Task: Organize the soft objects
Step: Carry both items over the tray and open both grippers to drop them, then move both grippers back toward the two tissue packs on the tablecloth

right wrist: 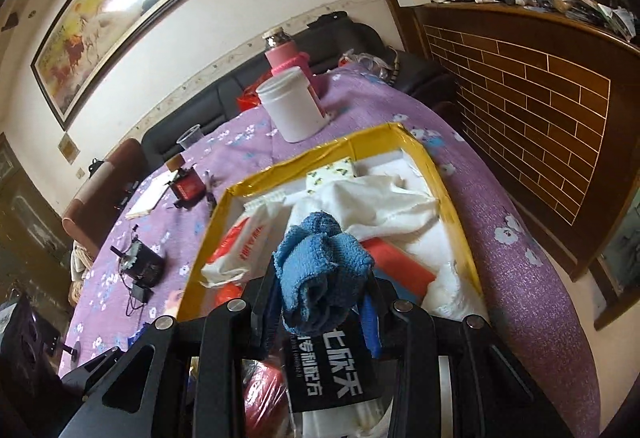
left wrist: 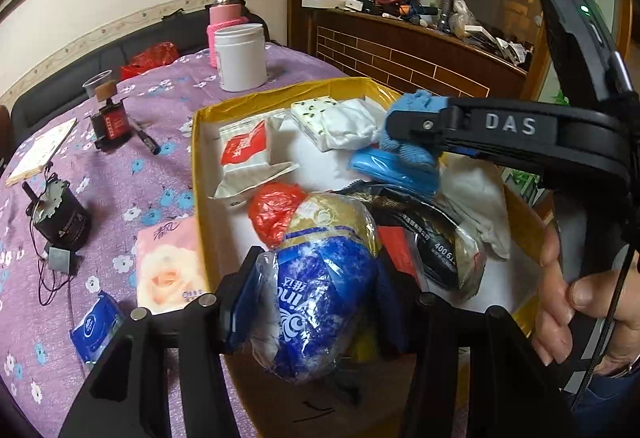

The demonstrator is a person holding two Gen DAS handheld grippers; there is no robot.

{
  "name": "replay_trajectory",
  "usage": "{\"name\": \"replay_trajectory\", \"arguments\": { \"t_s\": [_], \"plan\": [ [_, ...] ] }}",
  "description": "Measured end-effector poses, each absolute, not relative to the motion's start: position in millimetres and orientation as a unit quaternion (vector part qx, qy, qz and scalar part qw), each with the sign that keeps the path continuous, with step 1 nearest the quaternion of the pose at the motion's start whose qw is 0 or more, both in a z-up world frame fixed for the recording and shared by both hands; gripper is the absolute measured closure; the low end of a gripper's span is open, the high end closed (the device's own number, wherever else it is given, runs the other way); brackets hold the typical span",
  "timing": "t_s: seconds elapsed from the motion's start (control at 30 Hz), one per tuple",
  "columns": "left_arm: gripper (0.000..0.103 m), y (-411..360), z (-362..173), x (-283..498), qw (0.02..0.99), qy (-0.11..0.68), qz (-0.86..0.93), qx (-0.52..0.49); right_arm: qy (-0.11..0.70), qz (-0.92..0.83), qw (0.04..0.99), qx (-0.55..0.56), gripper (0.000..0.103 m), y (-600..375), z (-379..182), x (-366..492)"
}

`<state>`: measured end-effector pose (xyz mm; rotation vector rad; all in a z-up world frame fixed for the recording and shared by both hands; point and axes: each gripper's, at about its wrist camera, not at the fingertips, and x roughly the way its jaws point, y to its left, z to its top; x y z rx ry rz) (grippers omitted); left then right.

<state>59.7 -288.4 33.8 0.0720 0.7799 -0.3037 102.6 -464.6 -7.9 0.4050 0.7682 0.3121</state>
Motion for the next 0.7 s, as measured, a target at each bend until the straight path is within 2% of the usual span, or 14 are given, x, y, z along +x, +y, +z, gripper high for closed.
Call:
{"name": "replay_trajectory", "arguments": {
  "t_s": [0.2, 0.33, 0.47, 0.7],
  "plan": [
    [0.035, -290.0, 35.5, 57.3, 0.914, 0.375, -0.153, 0.034, 0.377, 0.15, 0.894, 0.192, 0.061, -460.8, -8.1, 100.9],
    [0.034, -288.3, 40.7, 55.7, 0.915, 0.372, -0.154, 0.03, 0.367, 0.148, 0.899, 0.19, 0.046, -461.0, -0.4, 94.7],
    [0.028, -286.2, 48.1, 48.3, 0.919, 0.36, -0.156, 0.029, 0.35, 0.143, 0.906, 0.19, 0.045, -463.7, 10.6, 89.0],
    [0.027, -270.3, 64.9, 31.9, 0.931, 0.333, -0.15, 0.02, 0.328, 0.159, 0.911, 0.194, 0.045, -454.9, 30.0, 78.7]
  ]
}}
